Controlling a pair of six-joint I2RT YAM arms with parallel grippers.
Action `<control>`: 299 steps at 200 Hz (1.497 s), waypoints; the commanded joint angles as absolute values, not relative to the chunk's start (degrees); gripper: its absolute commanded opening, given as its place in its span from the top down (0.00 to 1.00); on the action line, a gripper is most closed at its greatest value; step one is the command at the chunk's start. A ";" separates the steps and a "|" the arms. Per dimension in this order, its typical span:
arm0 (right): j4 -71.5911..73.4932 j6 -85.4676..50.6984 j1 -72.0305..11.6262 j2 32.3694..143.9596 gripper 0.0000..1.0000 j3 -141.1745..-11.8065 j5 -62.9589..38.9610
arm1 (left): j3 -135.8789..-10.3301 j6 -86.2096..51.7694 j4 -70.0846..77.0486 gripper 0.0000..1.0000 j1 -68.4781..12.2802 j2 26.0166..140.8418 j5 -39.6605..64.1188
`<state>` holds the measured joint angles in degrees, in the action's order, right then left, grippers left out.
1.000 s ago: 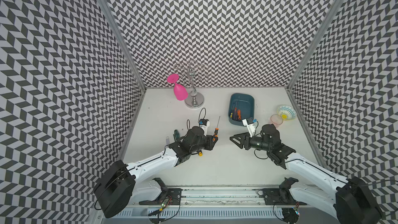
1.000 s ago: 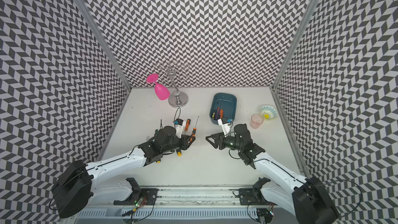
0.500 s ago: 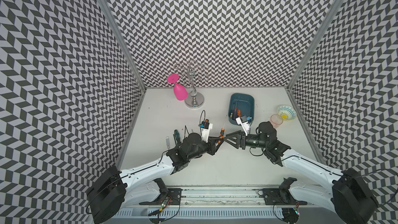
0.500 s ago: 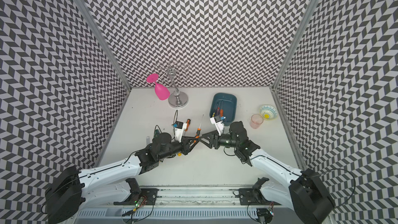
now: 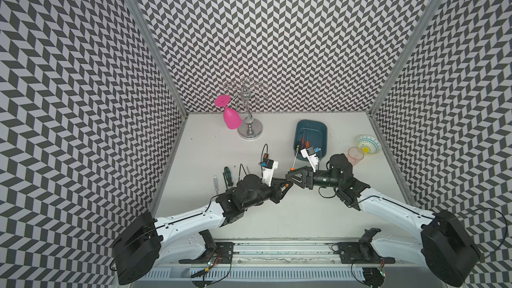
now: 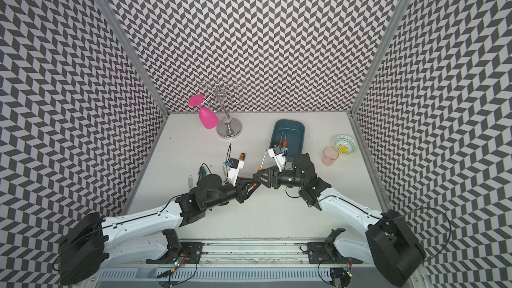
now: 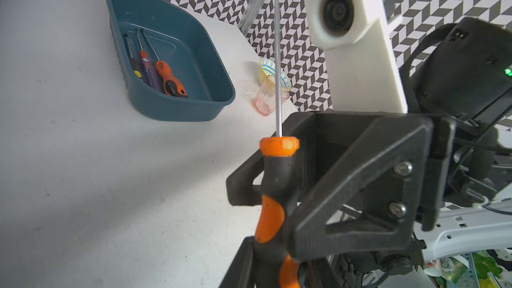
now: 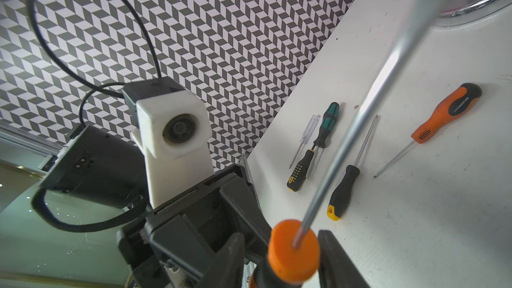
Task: Put the screwdriver on the desktop into the storage box
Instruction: Pick up the screwdriver from the center of the board, then place the screwdriver in the storage box.
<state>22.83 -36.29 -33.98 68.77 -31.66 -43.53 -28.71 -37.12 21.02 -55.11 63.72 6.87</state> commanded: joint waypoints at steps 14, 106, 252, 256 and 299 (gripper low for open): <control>26.43 -36.21 -34.28 69.23 0.68 -33.22 -43.59 | -28.24 -36.61 23.21 1.00 -55.48 63.53 6.25; 12.83 -32.76 -32.45 74.98 0.86 -44.48 -32.20 | -26.07 -38.22 16.95 0.54 -55.46 59.00 0.38; -14.62 -26.20 -17.01 106.94 0.87 -78.70 -9.50 | -21.49 -41.58 -3.84 0.48 -54.25 39.74 -10.34; -15.22 -26.00 -16.98 107.52 0.87 -79.40 -8.73 | -21.47 -41.57 -4.10 0.48 -54.19 39.63 -10.37; -19.22 -24.02 -15.93 111.24 0.87 -82.49 -2.68 | -21.61 -41.57 -5.21 0.48 -53.55 39.45 -10.18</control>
